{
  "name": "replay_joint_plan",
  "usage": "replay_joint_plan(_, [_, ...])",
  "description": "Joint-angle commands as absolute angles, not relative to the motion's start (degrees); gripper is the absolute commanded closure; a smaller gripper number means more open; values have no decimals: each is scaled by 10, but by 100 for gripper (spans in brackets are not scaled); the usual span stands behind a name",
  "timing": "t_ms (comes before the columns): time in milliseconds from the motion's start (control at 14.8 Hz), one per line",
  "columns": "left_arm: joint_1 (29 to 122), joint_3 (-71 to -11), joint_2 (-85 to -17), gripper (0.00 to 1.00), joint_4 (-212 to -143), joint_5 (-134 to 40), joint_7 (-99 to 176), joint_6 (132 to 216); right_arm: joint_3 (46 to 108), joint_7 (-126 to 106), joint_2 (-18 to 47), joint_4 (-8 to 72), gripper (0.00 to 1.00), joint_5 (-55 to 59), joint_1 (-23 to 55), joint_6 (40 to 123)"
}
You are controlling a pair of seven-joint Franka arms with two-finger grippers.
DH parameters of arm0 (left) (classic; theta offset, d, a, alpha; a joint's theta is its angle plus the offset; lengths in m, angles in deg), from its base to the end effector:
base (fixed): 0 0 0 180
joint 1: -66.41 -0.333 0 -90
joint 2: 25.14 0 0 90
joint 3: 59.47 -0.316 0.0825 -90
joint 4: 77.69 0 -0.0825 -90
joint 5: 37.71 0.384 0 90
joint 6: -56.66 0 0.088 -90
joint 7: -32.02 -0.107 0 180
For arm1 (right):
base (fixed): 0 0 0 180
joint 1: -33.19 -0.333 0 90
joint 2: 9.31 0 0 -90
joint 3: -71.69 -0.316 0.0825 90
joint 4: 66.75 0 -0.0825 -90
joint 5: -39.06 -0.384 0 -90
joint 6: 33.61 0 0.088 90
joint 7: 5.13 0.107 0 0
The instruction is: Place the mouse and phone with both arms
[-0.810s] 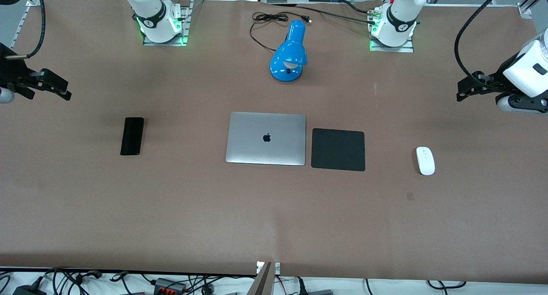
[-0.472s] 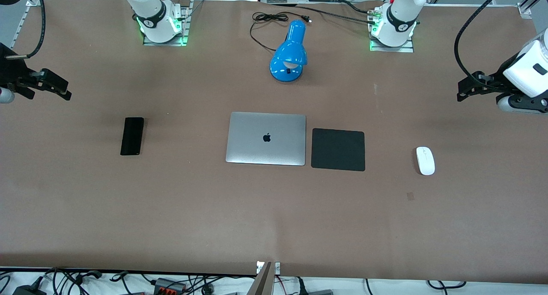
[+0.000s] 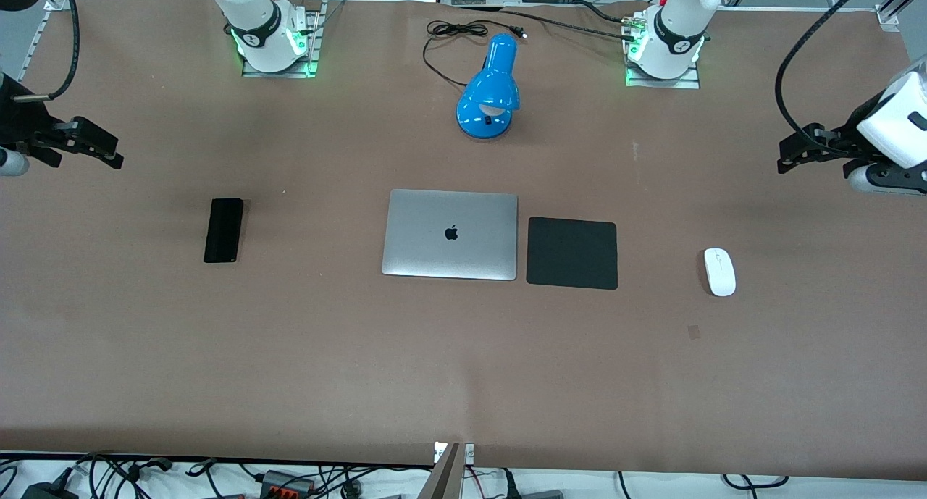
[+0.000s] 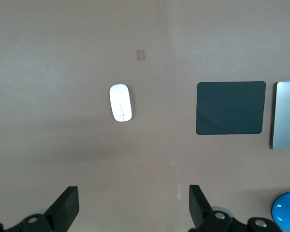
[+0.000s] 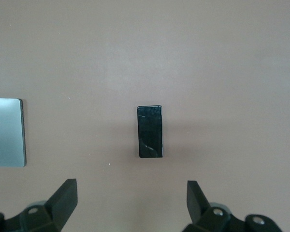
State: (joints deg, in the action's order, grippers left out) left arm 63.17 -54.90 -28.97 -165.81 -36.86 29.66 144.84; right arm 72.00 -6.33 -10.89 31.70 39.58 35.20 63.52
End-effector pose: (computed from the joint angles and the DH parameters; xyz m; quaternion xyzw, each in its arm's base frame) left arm 0.5706 -0.0101 0.5997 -0.9989 0.0322 0.0328 0.0045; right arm 0.5529 -0.0233 0.5805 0.9999 -0.0092 0.0021 0.0045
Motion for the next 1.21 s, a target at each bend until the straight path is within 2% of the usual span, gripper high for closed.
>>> replay_joint_plan(0, [638,-542,-322,0,-1637,-350,300,1434,718,-72,-84,322,0,418,351,644])
replay_joint_plan(607, [609,-551,-388,0,-1639,-347,294,1425,718,-65,50,349,0,428,356,730])
replay_joint_plan(877, [575,-551,-450,0,-1640,-349,254,1423,720,-66,52,490,0,428,362,883])
replay_joint_plan(945, [570,-551,-474,0,-1642,-349,254,1445,720,-68,54,519,0,428,369,916])
replay_joint_plan(1147, [544,-551,-547,0,-1669,-347,254,1592,720,-72,83,580,0,428,378,1012])
